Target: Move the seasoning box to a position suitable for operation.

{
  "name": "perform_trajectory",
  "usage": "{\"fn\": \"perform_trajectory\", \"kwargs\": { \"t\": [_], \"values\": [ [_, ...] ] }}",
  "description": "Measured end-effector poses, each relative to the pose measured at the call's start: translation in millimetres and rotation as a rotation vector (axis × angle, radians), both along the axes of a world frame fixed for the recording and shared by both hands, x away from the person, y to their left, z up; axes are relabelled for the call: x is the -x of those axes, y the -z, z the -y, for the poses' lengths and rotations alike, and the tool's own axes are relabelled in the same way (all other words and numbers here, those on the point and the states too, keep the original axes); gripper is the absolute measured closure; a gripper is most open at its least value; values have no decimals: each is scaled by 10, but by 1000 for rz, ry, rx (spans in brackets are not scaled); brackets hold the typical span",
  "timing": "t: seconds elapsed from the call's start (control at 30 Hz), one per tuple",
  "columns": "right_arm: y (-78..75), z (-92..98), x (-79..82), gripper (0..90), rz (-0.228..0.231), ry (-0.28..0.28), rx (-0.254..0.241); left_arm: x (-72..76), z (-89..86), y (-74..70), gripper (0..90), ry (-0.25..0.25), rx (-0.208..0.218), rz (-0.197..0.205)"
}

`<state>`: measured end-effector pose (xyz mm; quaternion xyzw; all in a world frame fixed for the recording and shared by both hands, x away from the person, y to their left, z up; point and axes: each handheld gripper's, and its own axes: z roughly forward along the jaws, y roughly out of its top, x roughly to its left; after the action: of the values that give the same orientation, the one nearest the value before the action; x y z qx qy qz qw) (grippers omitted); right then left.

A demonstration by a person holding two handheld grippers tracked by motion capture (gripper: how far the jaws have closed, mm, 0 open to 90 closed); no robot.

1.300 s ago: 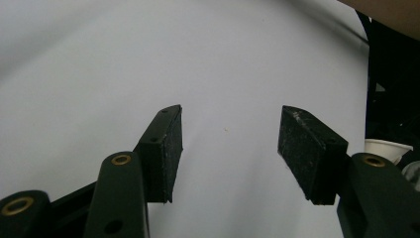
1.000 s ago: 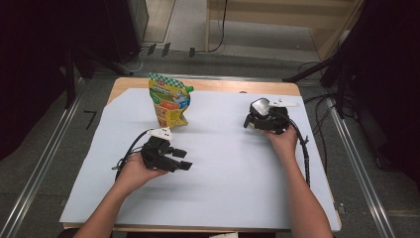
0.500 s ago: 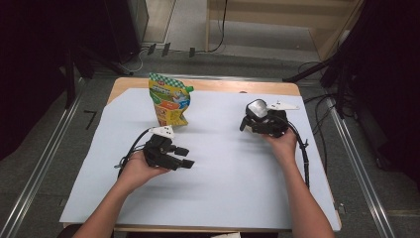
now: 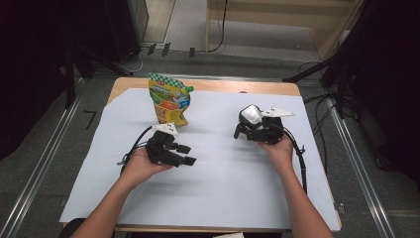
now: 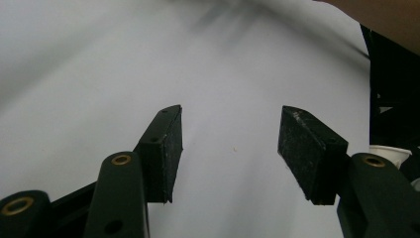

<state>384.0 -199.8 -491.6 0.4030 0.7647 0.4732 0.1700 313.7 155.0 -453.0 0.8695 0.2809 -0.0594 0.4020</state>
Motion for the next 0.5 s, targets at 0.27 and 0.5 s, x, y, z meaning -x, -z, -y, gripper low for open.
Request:
{"fn": "perform_trajectory", "kwargs": {
  "t": [0.27,0.5],
  "values": [
    [-58,-117,210,157,6,-45,-6,-94,-34,12,441,-22,-12,-1],
    [-66,-268,404,157,-4,-91,-9,-146,-87,-3,444,-41,0,7]
  ]
}}
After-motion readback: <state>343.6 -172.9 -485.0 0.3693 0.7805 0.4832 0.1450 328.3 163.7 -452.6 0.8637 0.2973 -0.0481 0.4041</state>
